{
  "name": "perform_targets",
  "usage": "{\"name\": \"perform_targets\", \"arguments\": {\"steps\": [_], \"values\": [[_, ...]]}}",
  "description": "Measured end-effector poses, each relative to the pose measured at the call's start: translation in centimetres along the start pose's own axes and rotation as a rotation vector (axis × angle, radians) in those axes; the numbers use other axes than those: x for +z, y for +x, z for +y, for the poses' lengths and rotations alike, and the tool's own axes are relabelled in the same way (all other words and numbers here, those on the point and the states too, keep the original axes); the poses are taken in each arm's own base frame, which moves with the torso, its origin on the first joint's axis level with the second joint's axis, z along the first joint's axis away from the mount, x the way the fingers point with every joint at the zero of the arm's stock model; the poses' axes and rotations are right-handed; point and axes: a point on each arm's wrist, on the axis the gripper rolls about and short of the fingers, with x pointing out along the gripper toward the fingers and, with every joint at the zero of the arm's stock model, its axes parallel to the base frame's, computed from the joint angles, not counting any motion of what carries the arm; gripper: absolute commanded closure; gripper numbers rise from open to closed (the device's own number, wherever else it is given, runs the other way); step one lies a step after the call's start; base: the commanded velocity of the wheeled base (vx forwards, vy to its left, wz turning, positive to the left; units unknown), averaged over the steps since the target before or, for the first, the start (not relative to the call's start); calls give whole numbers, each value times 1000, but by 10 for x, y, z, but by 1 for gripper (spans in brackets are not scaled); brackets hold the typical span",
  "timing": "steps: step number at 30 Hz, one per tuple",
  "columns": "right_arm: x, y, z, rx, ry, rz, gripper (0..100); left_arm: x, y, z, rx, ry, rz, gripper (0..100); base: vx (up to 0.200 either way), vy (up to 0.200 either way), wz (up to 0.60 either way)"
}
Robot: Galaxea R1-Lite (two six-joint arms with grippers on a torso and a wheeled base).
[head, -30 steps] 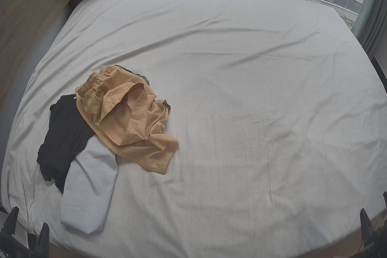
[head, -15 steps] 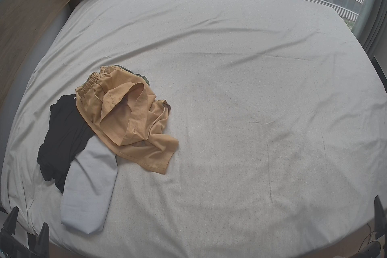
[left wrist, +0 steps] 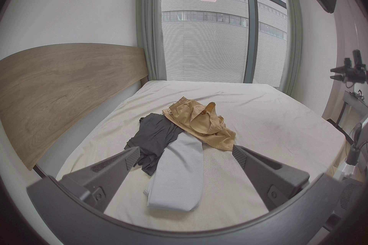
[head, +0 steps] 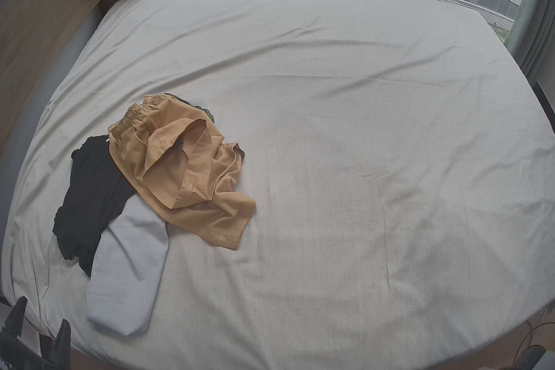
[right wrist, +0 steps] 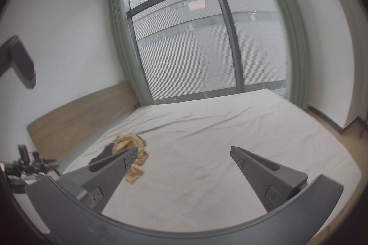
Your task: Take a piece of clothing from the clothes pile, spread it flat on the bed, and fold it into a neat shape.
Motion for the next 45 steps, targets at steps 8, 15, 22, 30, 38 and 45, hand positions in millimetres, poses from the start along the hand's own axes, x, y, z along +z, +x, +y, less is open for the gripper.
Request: {"name": "perform_targets", "arguments": {"steps": [8,15,22,30,38,45], "values": [[7,39,4,105,52,114,0,0,0,0,0,0,0,0,0,0,0],[5,62,4,135,97,182,0,0,0,0,0,0,0,0,0,0,0],[0,79,7,200,133,251,0,0,0,0,0,1,0,0,0,0,0],[-12,105,17,271,211,356,0,0,0,0,0,0,0,0,0,0,0],[-29,140,30,313,211,395,0,0,0,0,0,0,0,0,0,0,0],[-52,174,48,348,201,424,0,0,0,0,0,0,0,0,0,0,0]]}}
